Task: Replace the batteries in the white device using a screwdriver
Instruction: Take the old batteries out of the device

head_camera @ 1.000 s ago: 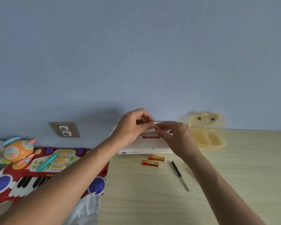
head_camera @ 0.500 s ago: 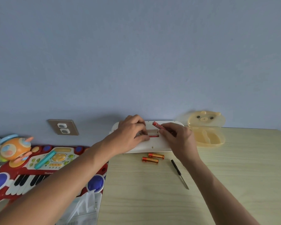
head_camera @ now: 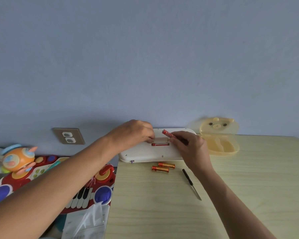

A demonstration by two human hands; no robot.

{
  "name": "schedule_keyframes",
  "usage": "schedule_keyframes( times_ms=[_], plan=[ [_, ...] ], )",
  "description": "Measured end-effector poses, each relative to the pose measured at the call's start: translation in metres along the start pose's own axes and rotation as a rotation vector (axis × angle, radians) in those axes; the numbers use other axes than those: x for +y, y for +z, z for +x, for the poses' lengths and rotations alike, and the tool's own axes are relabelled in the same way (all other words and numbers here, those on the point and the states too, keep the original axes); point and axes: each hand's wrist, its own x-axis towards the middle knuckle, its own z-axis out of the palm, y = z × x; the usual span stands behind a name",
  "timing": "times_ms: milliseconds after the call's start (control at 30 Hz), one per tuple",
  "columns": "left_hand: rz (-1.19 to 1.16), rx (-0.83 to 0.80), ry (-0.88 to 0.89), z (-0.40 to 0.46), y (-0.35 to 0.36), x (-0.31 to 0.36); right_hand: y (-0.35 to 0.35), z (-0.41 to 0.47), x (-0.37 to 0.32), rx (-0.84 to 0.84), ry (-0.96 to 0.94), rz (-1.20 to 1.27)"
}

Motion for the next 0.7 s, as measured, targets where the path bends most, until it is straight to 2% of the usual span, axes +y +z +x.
schedule_keyframes(
  times_ms=[100,233,467,700],
  plan=[
    [0.010,0.002,0.018,-0.003,0.003,-0.004,0.000,0.000,-0.001,-0.001,0.000,0.016],
    [-0.187,0.050,-0.141,-0.007,0.007,0.002,0.003,0.003,0.000,0.005,0.006,0.005],
    [-0.108,0.013,-0.263,-0.002,0.032,0.018,0.007,0.000,0.000,0.046,-0.014,-0.044],
    [-0.153,0.153,-0.238,-0.009,0.034,0.022,0.011,-0.001,0.003,0.102,-0.076,-0.072]
  ],
)
